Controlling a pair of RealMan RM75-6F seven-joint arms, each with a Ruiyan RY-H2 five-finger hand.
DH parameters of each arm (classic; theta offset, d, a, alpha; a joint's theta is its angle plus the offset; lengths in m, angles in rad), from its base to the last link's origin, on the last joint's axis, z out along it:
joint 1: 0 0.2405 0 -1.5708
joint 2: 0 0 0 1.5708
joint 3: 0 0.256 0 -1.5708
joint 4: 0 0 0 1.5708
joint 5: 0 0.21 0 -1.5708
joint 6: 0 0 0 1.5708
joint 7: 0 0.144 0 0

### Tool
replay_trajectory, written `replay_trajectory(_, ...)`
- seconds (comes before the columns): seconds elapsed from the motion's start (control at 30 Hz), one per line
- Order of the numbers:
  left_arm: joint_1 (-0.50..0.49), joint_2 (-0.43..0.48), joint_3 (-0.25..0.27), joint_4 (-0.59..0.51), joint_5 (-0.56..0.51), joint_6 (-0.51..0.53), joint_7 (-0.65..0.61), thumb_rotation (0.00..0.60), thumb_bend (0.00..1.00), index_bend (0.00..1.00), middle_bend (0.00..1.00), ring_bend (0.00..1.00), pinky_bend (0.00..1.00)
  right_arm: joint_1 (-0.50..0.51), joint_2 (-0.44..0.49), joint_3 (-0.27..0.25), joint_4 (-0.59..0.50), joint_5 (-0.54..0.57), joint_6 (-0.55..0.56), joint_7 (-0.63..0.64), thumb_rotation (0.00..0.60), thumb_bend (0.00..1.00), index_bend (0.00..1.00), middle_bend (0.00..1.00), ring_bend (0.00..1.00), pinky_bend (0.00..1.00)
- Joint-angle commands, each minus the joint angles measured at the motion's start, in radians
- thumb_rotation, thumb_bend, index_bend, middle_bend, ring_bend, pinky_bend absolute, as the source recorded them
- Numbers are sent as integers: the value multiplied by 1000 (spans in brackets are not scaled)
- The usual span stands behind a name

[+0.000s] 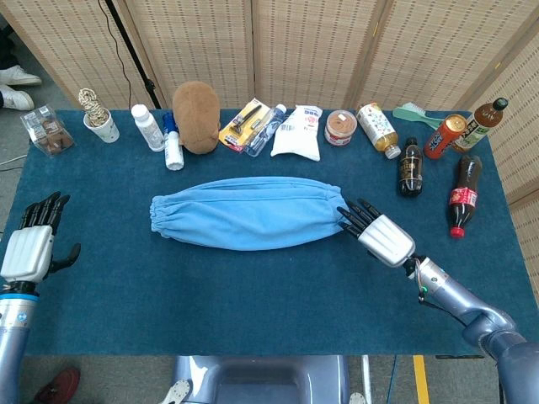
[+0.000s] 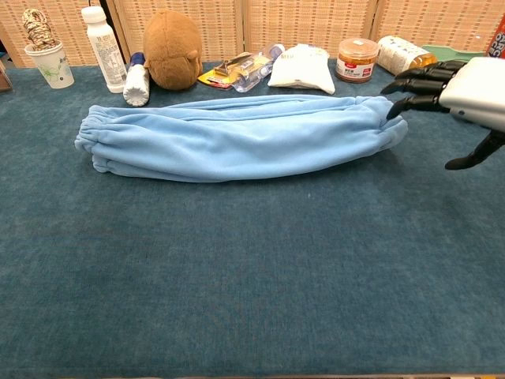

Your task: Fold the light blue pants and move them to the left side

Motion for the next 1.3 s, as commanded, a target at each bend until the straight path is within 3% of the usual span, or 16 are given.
replay_trajectory(0.03,8,14,5,-2,-1,-4,-15,600,352,0,0,0,0,15,-50,-24,69,-29,8,7,600,0,215,91,0,125)
replay_trajectory(0.53,15,31,-8,10,-10,-25,-50,600,352,0,0,0,0,85,-171,28,233,47,-98,52,600,0,167,67,0,122)
replay_trajectory(0.93,14,34,-14,14,-13,-43,-61,600,352,0,0,0,0,93,-216,18,304,80,-197,70,600,3,182,94,0,139)
replay_trajectory(1.0,15,35,-15,15,-14,-45,-67,600,352,0,0,0,0,97,-224,18,312,85,-213,81,600,49,209,117,7,166)
replay_trajectory(1.17,18,40,-19,17,-13,-50,-84,600,353,0,0,0,0,106,-247,19,338,95,-215,107,600,465,303,199,107,237)
replay_trajectory(1.3,18,41,-20,20,-14,-58,-94,600,352,0,0,0,0,113,-269,23,361,104,-206,116,600,633,379,279,204,310)
